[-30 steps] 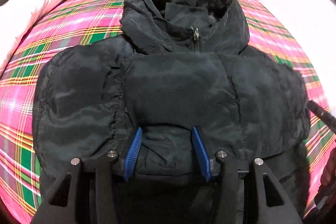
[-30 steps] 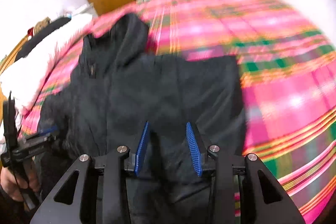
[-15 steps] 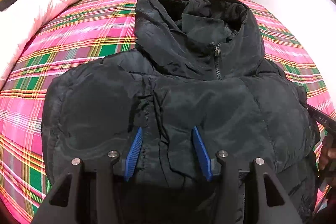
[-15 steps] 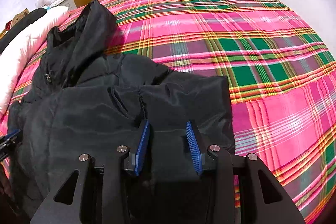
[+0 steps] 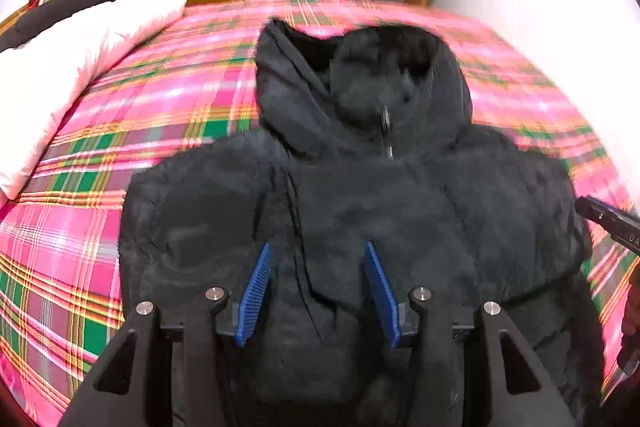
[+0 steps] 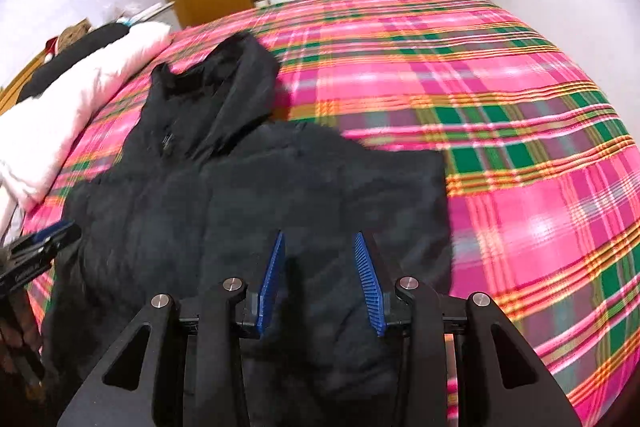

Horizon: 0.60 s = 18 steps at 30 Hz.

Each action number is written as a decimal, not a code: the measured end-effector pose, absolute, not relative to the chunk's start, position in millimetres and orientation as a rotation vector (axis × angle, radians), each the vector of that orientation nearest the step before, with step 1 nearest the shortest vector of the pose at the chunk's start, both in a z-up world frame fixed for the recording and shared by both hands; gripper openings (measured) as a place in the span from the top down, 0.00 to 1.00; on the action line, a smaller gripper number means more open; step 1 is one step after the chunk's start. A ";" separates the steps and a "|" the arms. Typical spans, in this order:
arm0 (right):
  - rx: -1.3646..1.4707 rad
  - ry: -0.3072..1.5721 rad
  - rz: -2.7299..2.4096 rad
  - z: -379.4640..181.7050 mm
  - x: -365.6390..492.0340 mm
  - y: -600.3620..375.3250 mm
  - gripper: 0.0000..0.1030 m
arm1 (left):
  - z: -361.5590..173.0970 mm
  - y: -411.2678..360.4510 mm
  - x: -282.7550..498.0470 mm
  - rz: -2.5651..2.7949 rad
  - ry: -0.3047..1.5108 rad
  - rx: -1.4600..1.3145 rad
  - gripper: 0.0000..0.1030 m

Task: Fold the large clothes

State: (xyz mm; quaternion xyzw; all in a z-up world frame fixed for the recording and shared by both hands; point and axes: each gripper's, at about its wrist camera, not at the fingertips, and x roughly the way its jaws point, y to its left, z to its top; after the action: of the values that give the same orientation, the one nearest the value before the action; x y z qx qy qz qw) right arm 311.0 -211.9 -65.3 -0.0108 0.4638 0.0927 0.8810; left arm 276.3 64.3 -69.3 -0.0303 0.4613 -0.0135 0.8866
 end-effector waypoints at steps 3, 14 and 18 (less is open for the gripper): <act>-0.058 1.033 0.193 -92.1 311.8 -201.4 0.63 | -95.2 65.0 282.0 -0.007 1.065 -0.049 0.50; -0.087 1.058 0.183 -116.8 318.4 -198.7 0.63 | -100.1 65.0 286.4 -0.010 1.076 -0.074 0.49; -0.082 1.106 0.177 -114.3 322.3 -198.4 0.63 | -99.9 65.7 285.9 -0.016 1.067 -0.076 0.49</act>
State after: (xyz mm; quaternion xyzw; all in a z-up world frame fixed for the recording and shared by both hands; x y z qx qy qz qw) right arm 322.3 -198.4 -114.3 -0.0386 0.5245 0.0839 0.8464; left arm 285.9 65.7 -99.9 -0.0360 0.5085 -0.0078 0.8602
